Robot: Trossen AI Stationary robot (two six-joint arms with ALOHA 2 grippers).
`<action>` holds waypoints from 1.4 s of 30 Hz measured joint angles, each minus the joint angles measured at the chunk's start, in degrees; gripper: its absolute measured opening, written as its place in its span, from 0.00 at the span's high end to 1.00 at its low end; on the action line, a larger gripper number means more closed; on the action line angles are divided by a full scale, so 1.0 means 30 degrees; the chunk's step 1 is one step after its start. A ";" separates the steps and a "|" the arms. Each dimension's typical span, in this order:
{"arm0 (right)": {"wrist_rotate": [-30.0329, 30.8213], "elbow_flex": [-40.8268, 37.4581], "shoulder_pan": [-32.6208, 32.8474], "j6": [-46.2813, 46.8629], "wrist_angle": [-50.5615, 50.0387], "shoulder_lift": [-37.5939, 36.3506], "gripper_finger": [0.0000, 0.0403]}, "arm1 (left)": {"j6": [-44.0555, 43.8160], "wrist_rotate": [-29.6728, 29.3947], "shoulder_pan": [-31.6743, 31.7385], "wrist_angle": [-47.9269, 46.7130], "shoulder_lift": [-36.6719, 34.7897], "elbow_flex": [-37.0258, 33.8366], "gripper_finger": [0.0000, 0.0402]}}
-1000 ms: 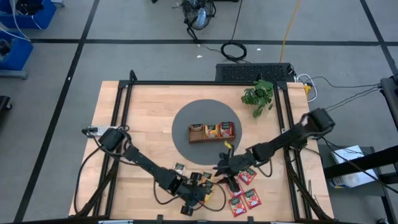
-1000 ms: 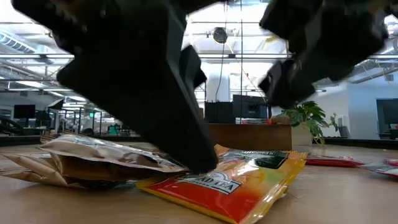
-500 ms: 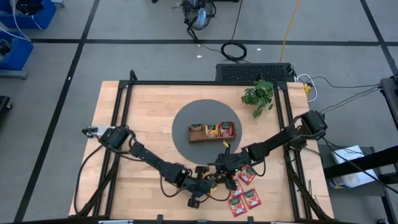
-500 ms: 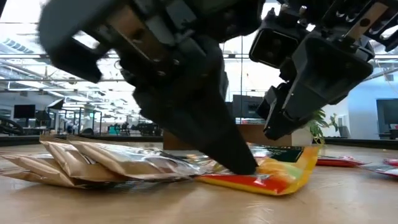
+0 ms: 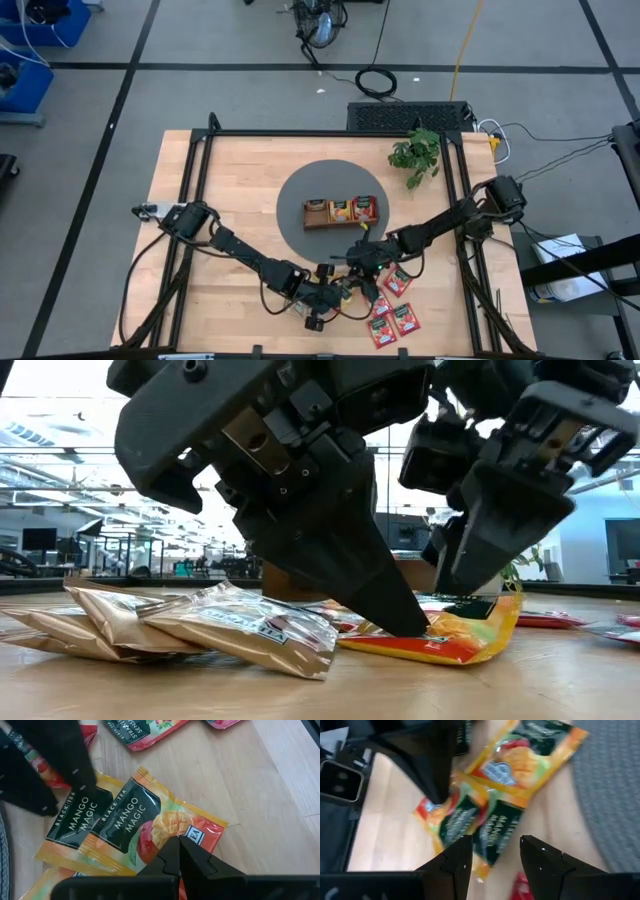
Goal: Pick & Place Tea
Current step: Put the yellow tea bag into the middle compartment of the wooden organizer
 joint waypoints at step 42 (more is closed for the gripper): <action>-0.3107 0.0000 -0.0401 -0.1566 0.0576 0.0077 0.99 | 0.0208 -0.0379 0.0313 0.5063 0.0047 -0.2667 0.90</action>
